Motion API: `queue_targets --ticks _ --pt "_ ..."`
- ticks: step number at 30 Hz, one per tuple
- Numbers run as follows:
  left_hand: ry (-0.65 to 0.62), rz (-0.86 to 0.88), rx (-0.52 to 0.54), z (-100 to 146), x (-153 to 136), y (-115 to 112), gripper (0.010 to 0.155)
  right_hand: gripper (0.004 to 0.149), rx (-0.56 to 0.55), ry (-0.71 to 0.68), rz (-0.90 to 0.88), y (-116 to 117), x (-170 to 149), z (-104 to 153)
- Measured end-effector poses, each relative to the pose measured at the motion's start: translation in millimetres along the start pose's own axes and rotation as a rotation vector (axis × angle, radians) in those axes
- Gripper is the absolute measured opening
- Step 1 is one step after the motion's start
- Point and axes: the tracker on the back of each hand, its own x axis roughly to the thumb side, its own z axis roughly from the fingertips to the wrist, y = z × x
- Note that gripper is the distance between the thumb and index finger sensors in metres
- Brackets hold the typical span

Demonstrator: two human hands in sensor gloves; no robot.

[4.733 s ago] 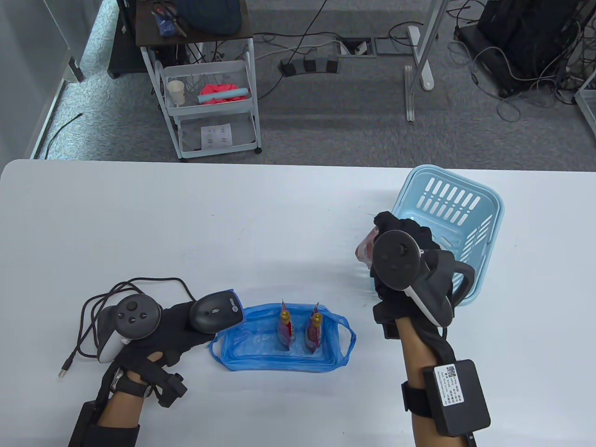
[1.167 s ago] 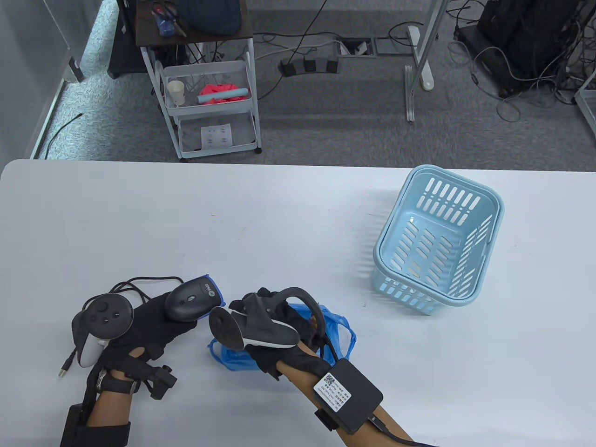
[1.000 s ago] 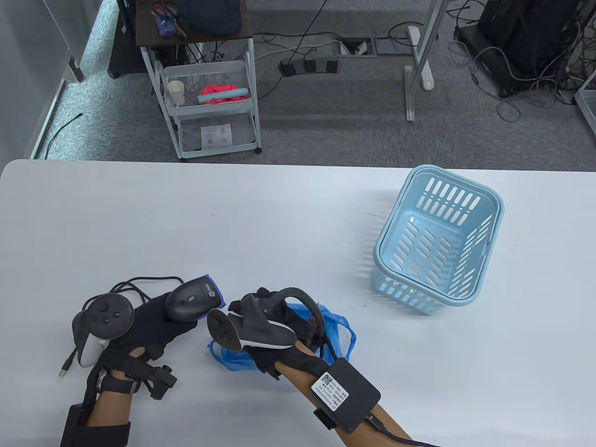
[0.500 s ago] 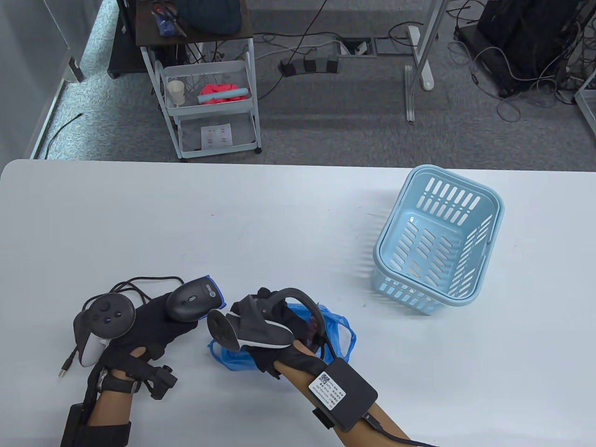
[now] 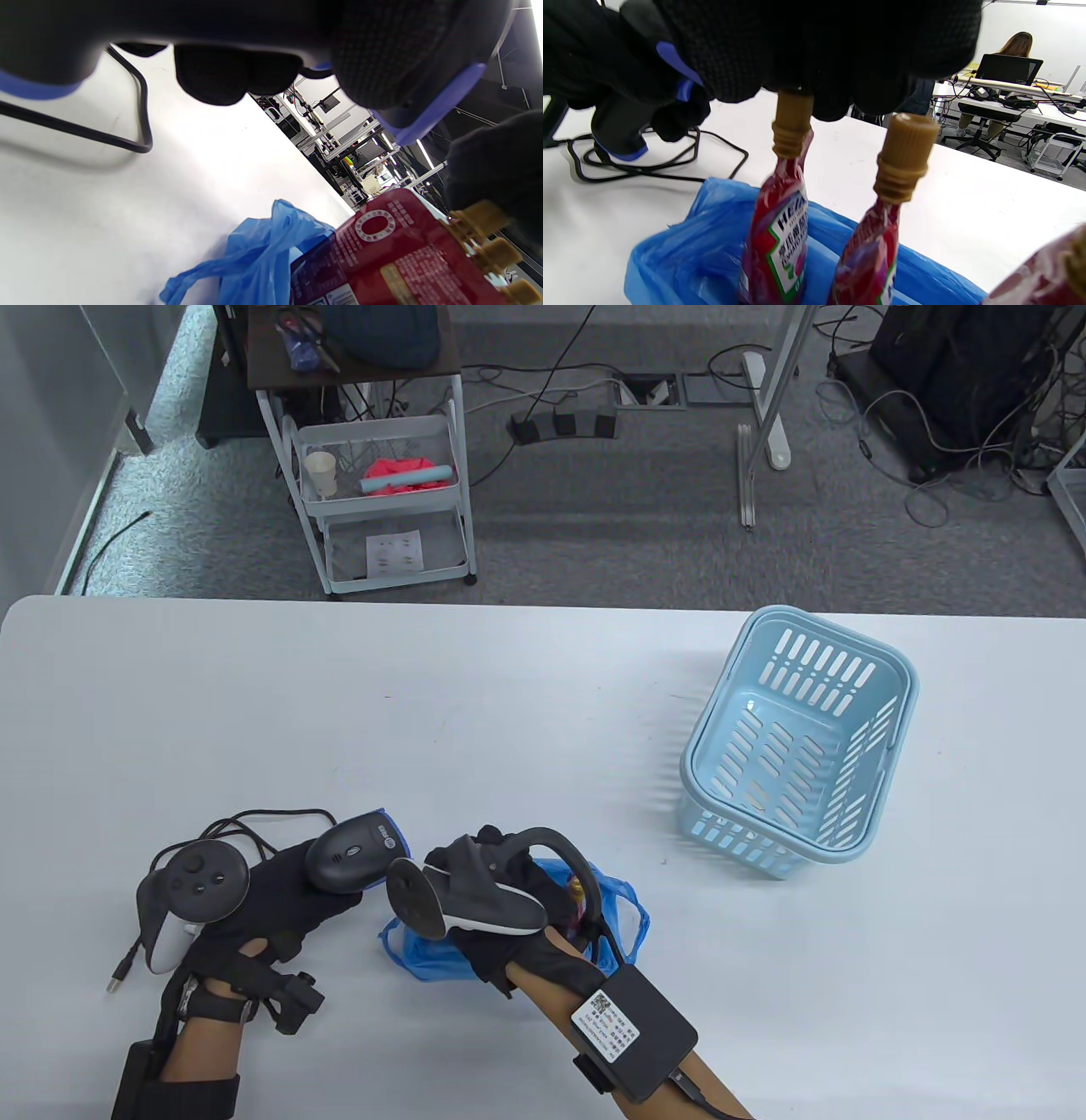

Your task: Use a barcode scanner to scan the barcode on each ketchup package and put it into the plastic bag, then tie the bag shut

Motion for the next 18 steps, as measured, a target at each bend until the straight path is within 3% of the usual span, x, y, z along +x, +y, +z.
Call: queue_targets --ticks 10,18 --pt "0.006 -0.006 -0.001 0 0 -1 0.052 0.058 -0.132 0.02 -0.141 -29 -39 34" --pt "0.013 -0.007 -0.001 0 -1 -1 0.052 0.062 -0.163 0.133 -0.155 -17 -92 74"
